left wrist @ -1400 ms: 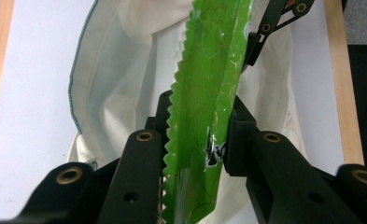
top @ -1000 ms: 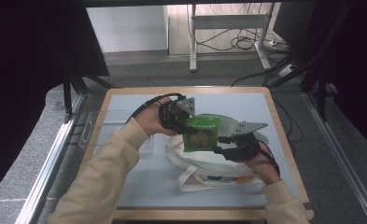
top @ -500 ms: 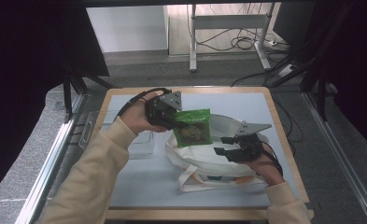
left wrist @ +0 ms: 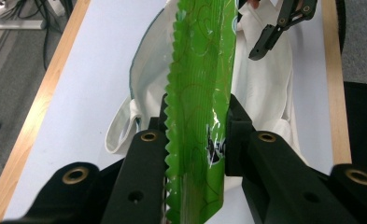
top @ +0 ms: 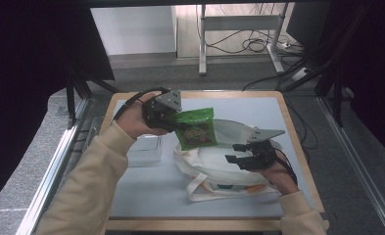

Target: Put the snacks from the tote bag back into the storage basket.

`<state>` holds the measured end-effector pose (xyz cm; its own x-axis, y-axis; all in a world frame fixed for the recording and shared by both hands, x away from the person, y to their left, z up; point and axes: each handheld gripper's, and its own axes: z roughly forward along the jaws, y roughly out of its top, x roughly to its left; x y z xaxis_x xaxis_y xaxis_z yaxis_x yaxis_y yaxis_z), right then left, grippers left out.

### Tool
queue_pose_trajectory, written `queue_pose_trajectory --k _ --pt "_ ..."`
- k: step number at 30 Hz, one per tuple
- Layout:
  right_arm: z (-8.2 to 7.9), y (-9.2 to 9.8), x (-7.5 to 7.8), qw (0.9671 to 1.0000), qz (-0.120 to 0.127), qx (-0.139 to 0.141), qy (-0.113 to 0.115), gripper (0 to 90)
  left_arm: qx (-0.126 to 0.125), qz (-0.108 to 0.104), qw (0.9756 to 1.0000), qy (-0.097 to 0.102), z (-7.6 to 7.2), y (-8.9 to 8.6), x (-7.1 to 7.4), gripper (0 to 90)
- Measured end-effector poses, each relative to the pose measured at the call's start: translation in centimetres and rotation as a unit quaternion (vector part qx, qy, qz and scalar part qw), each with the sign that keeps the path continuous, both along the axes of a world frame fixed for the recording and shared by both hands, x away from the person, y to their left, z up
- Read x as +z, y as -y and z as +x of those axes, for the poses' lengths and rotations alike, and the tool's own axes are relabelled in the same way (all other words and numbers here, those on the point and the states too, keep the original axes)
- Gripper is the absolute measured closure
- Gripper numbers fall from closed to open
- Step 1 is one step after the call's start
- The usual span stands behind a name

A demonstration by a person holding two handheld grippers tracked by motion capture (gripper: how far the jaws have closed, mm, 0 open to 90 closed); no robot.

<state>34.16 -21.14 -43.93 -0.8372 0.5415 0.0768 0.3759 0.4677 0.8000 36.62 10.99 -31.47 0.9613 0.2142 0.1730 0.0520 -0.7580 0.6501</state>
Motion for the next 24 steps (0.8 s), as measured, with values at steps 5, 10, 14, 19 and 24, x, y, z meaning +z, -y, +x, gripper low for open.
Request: queue_pose_trajectory --k 5,10,14,19,24 --pt "0.0 0.0 0.0 1.0 -0.002 0.0 0.0 45.3 0.006 -0.003 1.0 0.001 0.2 -0.7 0.2 75.5" --pt "0.0 0.2 -0.1 1.0 -0.003 -0.003 -0.002 44.8 0.019 -0.005 0.9998 0.004 0.3 -1.7 0.4 75.4" --pt "0.0 0.1 -0.1 1.0 -0.002 -0.004 0.0 44.7 0.028 -0.007 0.9996 0.005 0.4 -2.5 0.6 75.5" --pt "0.0 0.1 -0.1 1.0 -0.005 -0.004 0.0 44.3 0.039 -0.01 0.9992 0.005 0.5 -3.9 0.9 75.5" --pt "0.1 0.1 -0.1 1.0 -0.006 -0.005 -0.001 44.2 0.052 -0.007 0.9986 0.003 0.7 -5.1 0.8 75.5"
